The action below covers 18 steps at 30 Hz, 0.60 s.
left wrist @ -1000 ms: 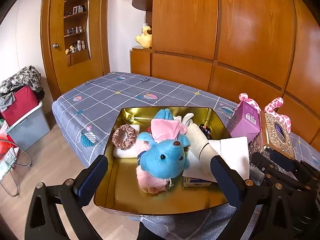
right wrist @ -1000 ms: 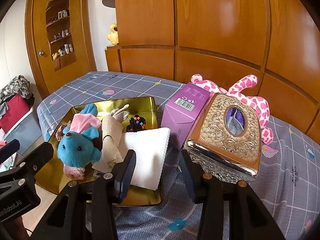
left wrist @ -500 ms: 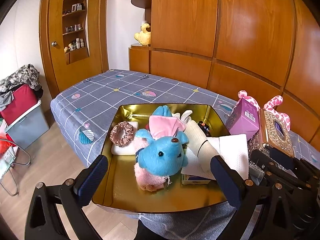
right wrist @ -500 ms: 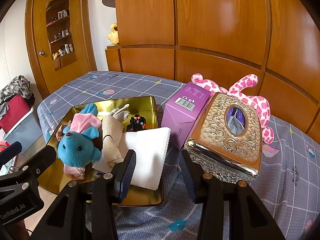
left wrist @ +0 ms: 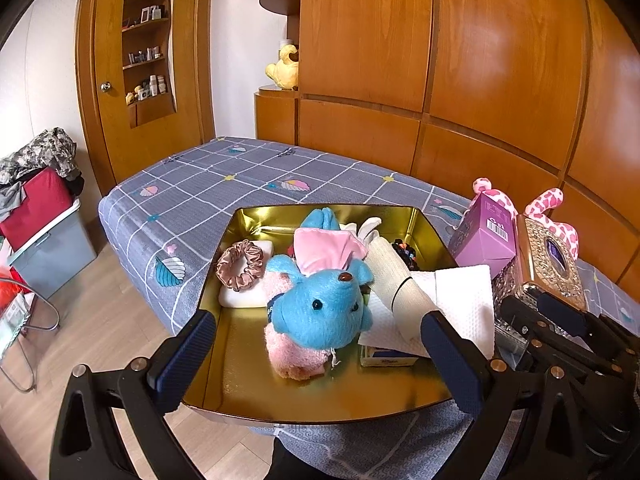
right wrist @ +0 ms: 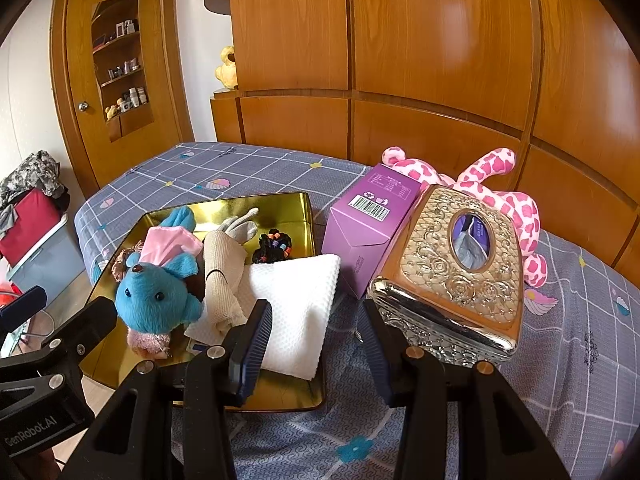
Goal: Organize soft objects
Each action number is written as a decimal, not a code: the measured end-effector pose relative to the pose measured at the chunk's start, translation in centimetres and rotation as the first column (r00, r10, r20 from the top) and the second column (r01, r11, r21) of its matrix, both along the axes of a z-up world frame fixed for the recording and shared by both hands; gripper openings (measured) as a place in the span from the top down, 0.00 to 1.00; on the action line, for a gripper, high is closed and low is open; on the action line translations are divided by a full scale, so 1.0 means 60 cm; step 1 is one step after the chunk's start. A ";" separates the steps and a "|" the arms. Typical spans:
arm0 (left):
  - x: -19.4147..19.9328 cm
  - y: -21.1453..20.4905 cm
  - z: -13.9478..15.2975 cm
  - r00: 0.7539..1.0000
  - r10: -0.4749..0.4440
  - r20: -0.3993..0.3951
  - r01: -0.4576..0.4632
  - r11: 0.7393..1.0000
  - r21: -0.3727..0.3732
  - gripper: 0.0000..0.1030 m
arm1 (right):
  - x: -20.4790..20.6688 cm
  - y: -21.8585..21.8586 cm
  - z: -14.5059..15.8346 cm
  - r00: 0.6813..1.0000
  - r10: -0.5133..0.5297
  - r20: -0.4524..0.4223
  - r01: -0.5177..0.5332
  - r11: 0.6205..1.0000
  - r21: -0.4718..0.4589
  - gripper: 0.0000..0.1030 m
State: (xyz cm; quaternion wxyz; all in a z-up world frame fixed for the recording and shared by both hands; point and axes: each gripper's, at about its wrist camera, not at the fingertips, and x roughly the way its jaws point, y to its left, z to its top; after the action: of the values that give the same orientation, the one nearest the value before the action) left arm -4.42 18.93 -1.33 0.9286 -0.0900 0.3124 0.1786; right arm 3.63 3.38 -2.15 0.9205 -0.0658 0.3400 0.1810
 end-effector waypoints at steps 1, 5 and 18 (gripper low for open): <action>0.000 -0.001 0.000 1.000 -0.001 0.000 0.001 1.000 0.000 0.01 | 0.000 0.000 0.000 1.000 0.000 -0.001 0.000 1.000 0.000 0.56; 0.000 -0.002 0.000 1.000 -0.004 -0.002 0.004 1.000 0.002 0.01 | 0.000 0.000 -0.001 1.000 0.001 -0.001 -0.001 1.000 0.000 0.56; 0.001 -0.004 -0.001 1.000 -0.008 -0.005 0.008 1.000 0.000 0.01 | 0.000 0.000 -0.002 1.000 -0.001 -0.002 0.001 1.000 0.002 0.56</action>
State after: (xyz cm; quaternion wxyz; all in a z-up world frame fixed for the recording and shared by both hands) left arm -4.38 18.72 -1.36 0.9287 -0.0883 0.3149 0.1750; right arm 3.61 3.36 -2.25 0.9203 -0.0643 0.3407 0.1811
